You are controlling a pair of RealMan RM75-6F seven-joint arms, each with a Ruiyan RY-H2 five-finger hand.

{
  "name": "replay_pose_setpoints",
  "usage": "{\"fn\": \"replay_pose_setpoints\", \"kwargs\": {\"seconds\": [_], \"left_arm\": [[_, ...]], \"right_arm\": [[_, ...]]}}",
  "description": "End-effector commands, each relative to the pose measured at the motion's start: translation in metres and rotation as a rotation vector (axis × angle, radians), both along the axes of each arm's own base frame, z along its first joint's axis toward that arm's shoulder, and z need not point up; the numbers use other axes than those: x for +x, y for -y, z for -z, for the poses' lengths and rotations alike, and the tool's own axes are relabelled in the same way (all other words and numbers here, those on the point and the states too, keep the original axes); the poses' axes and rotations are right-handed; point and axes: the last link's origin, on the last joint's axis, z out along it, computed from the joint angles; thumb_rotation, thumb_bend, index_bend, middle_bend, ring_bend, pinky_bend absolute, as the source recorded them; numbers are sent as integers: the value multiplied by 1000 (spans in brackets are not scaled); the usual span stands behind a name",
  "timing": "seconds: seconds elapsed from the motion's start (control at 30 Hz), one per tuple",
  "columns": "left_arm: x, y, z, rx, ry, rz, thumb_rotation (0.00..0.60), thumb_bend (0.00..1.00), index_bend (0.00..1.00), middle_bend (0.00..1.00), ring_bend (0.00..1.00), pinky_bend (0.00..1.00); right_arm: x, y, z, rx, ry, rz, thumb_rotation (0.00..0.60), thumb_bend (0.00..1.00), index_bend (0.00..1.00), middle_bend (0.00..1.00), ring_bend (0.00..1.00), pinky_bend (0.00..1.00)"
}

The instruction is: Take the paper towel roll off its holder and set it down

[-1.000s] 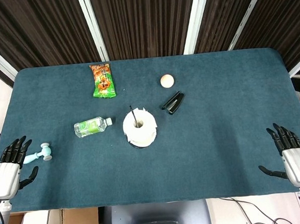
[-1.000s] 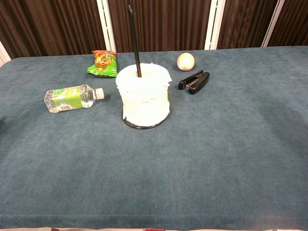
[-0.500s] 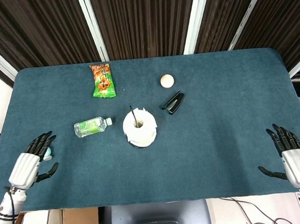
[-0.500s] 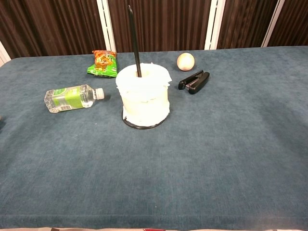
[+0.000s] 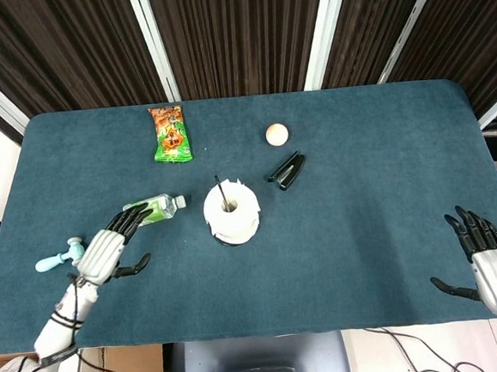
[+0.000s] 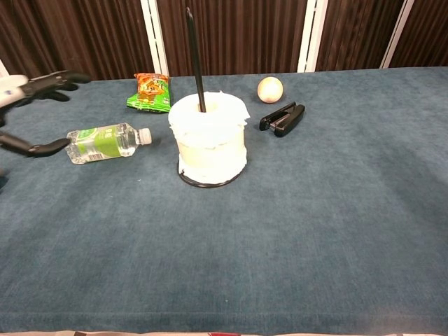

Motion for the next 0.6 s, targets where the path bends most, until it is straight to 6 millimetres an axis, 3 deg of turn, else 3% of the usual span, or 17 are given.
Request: {"fn": "replay_pose_setpoints", "kwargs": {"seconds": [0.03,0.6], "left_arm": [[14,-11,12,-9,38,1,600,404,0,0,0,87],[55,-22,57,-55,-11,47,600,405,0,0,0,85]], "right_arm": [[0,0,-1,0,1,-2,600,125,0,0,0,215],[1,-6,-6,1,24,-24,600,124,0,0,0,215]]}}
